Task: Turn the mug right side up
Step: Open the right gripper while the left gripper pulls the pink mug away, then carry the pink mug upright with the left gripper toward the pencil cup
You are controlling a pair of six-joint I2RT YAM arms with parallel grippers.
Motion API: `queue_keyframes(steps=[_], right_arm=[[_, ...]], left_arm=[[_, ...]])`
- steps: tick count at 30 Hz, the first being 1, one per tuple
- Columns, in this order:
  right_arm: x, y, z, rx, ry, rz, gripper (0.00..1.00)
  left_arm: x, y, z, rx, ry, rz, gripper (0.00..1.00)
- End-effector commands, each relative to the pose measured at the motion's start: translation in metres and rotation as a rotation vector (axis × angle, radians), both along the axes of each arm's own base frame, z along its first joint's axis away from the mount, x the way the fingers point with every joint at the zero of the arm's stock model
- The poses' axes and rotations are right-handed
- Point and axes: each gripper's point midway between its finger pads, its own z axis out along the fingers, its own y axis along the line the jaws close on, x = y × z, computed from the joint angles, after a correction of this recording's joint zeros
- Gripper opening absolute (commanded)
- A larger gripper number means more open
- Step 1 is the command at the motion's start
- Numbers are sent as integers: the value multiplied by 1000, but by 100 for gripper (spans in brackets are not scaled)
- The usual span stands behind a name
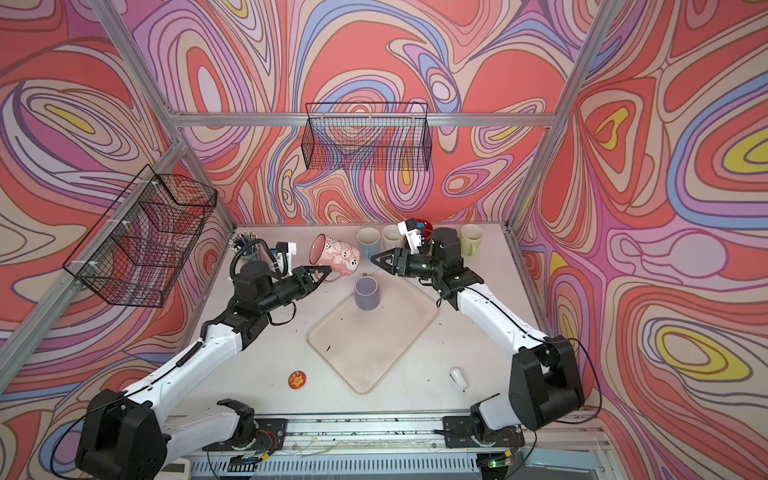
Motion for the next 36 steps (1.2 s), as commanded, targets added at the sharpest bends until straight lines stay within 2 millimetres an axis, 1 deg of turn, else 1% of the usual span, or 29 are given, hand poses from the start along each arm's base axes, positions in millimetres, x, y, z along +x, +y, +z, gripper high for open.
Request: queue_keyframes(steps=[1,5,9,16,21,24,29,36], right_arm=[[1,-1,5,-6,-30,-13,63],[0,-2,-1,-8,-14,-12,63],[-1,-2,-3,-13,-17,-11,63],[0,-3,-10,-24,-12,-16,63],[1,-3,-16,-37,-12,-17,63],[2,-3,-19,-44,-16,-15,63],[4,-2,-26,-59,-18,-9,63],[8,0,-38,-74,-11,2,63]], left_arm=[[2,12,21,40,-108,56,0],[1,19,14,70,-91,89,0],[5,27,10,158,-77,128,0],[23,43,7,359,-65,187,0],[42,48,9,459,-88,215,0],[55,48,13,496,-111,227,0],[80,48,17,580,-159,244,0],[116,39,10,668,-200,218,0]])
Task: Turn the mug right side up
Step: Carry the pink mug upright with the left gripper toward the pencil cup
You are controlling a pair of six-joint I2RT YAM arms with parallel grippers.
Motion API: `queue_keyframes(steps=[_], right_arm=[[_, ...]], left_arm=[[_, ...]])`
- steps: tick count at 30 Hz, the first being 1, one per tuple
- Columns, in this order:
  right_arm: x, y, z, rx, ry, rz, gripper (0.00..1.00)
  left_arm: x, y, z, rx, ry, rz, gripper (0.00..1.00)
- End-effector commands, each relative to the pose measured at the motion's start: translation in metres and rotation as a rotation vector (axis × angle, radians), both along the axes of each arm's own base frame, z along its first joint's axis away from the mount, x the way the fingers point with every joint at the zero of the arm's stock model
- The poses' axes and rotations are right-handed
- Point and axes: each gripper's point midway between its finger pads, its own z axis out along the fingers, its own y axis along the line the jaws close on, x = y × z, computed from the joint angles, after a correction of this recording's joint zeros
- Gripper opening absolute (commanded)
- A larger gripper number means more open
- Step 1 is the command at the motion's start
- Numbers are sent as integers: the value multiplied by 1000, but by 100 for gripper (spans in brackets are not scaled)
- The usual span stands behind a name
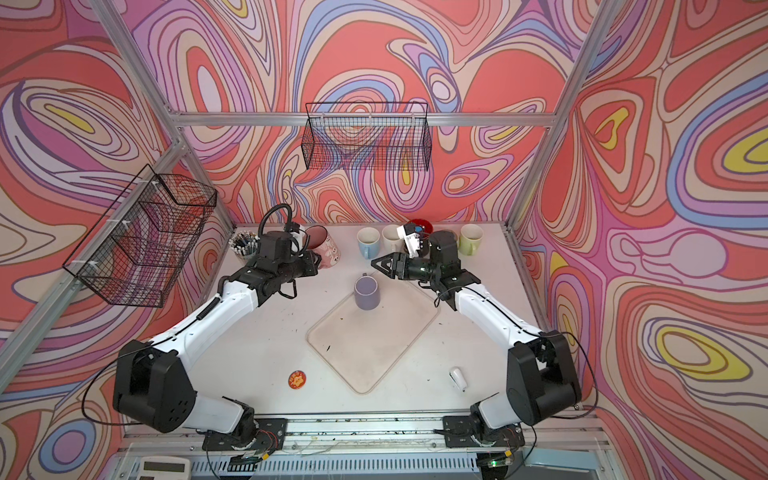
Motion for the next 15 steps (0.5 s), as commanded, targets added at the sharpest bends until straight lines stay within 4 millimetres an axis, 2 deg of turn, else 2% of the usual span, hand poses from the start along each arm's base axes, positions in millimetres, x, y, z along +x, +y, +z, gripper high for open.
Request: queue_keyframes(steps=[1,15], right_arm=[[3,1,-14,-22,0,5,63],[1,-2,-30,-70,7,9,64]], left_arm=[[32,-4,53,24,-205,-23,0],[99,-24,19,87,-196,-56,0]])
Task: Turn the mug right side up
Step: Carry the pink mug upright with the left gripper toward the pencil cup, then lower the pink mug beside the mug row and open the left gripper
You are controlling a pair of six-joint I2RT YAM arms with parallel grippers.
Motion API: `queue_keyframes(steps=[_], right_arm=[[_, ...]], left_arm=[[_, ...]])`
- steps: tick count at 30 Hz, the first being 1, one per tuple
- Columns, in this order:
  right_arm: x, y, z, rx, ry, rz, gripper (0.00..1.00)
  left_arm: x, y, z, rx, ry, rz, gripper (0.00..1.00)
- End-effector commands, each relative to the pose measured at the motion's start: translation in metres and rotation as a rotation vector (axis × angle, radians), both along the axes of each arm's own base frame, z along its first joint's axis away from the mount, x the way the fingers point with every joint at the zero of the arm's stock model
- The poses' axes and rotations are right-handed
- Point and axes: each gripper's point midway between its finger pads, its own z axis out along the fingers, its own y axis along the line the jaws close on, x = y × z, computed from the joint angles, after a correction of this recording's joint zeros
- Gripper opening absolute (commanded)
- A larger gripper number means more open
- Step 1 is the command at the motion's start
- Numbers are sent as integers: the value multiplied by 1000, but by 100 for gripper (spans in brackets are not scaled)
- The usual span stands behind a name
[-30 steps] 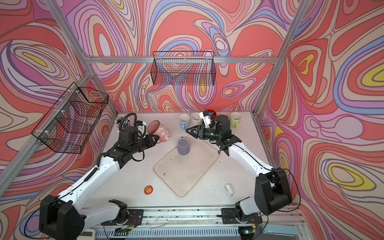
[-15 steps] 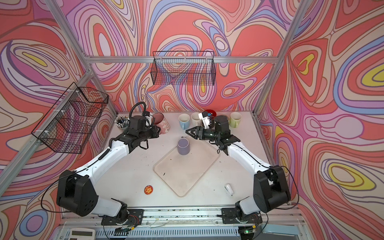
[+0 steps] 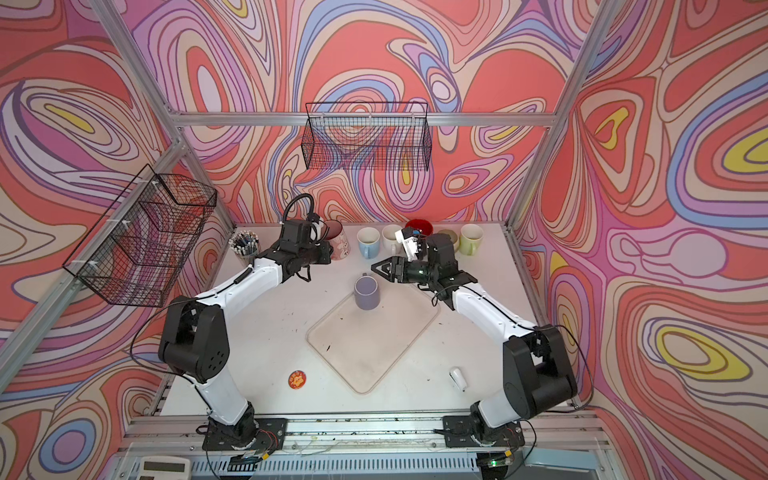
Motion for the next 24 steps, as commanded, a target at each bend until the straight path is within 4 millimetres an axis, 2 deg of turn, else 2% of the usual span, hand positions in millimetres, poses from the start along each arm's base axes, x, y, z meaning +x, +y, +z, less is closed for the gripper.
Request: queue_keyframes(steps=[1,10,15,24], right_arm=[[-1,-2,-11,-32,2,1,64],[-3,-4,-17,-59,9,2,64],[-2,-4,-17,-59,6,3,64],[-3,-4,-21,-71,10,10,64]], left_arm=[[34,-4,56,-26,-208,-3,0],[60,-14,36,-13,-186,-22,0],[72,-12,18,30,-175,-6,0],[79,-16,1,44,-153,-9,0]])
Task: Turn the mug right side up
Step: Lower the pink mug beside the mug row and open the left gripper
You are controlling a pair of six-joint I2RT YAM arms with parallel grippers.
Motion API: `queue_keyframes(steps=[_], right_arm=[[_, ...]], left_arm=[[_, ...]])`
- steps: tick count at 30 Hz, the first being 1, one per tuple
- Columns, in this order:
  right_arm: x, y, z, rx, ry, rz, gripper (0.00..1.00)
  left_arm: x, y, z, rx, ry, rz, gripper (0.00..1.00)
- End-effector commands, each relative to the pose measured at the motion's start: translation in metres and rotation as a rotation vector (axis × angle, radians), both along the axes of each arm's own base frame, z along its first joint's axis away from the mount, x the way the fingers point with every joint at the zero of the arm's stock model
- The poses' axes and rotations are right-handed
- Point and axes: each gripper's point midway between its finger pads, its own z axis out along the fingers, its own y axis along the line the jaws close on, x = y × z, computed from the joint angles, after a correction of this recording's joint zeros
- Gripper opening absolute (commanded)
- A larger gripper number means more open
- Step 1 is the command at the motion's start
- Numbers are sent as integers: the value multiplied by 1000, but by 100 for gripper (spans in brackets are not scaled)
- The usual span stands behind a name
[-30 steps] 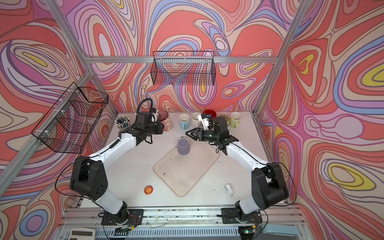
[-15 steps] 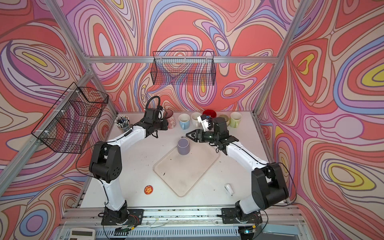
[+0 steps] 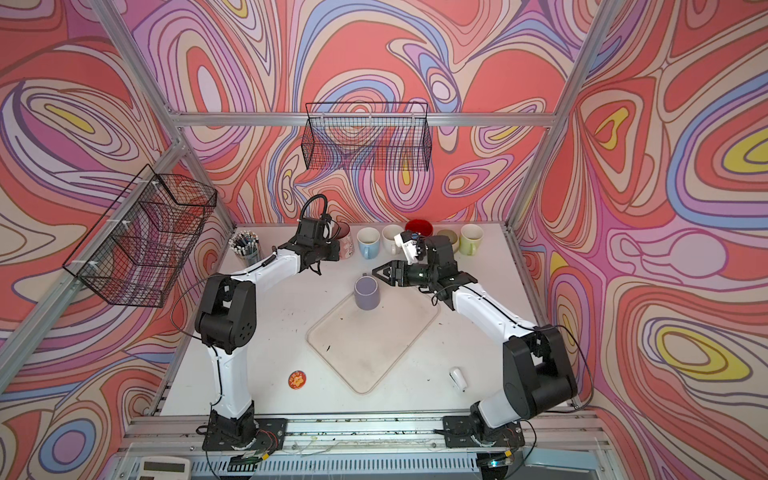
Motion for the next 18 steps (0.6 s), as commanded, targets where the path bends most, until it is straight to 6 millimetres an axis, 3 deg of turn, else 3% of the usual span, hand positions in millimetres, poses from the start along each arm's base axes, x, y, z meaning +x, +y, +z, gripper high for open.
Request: queue_keyframes(steps=[1,9,18], right_arm=[[1,-1,-9,-22,6,1,64],[-1,-1,-9,-23,6,5,64],[-2,-1,-8,-24,6,12,64]], left_arm=[[29,-7,53,-35,-179,-3,0],[32,-21,47,-18,-171,-27,0],[35,-20,35,22,-160,-19,0]])
